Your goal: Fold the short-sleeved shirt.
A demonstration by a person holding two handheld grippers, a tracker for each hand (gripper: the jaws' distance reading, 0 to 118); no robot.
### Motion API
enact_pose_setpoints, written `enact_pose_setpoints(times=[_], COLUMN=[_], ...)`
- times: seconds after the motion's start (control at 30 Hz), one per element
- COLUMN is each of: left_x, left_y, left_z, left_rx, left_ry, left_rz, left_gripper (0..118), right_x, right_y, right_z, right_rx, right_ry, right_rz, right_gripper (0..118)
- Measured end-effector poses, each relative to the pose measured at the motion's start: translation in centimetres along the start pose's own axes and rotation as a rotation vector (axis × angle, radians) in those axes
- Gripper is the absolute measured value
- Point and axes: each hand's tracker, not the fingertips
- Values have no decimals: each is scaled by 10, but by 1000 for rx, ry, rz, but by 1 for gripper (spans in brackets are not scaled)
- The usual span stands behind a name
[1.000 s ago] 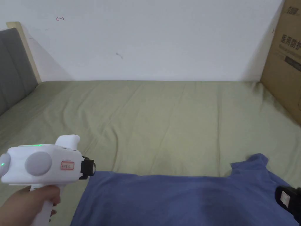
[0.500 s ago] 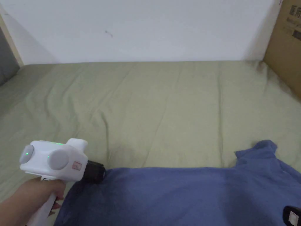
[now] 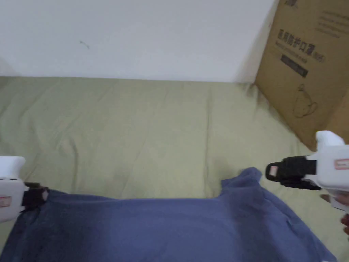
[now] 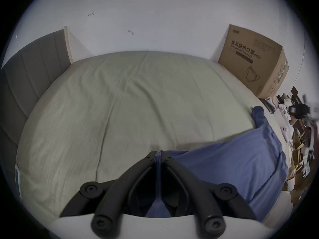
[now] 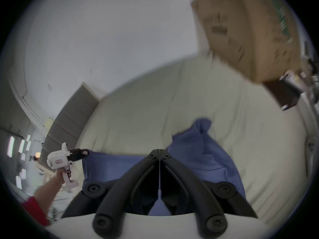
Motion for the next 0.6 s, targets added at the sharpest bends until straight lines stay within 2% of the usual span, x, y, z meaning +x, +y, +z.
enact_pose_setpoints(times=[0.03, 0.07, 0.1, 0.13, 0.2, 0.27, 0.33, 0.37, 0.4, 0.43, 0.47, 0.53, 0.57, 0.6], left_x=[2, 3, 5, 2, 6, 8, 10, 10, 2, 2, 2, -2, -2, -2], left_y=[-1, -1, -2, 0, -2, -3, -4, -4, -5, -6, -6, -9, -10, -11], left_z=[4, 7, 11, 10, 13, 12, 7, 5, -3, -6, -9, -15, -16, -16], left_rx=[6, 10, 23, 35, 55, 59, 44, 30, 19, 11, -3, -22, -27, -35], left_ry=[2, -2, -4, -8, -10, 0, 12, 11, 15, 20, 23, 29, 31, 37], left_rz=[3, 8, 9, 7, -1, -9, -12, -9, -6, -9, -13, -24, -28, -31], left_gripper=[6, 6, 6, 6, 6, 6, 6, 6, 6, 6, 6, 6, 6, 6], right_x=[12, 21, 27, 35, 50, 68, 82, 84, 85, 78, 70, 54, 49, 46], right_y=[11, 17, 22, 24, 27, 29, 26, 31, 28, 25, 24, 21, 20, 17], right_z=[-18, -34, -51, -65, -88, -110, -132, -137, -142, -143, -138, -126, -121, -116], right_rx=[-74, -111, -136, -136, -88, -156, -231, -274, -301, -293, -253, -257, -267, -277], right_ry=[-22, -100, -190, -256, -363, -440, -466, -483, -483, -536, -531, -463, -438, -385], right_rz=[-45, -42, -19, 9, 60, 53, 43, 38, 40, 92, 140, 172, 186, 175], right_gripper=[56, 70, 100, 118, 116, 116, 116, 114, 107, 105, 99, 52, 22, 4])
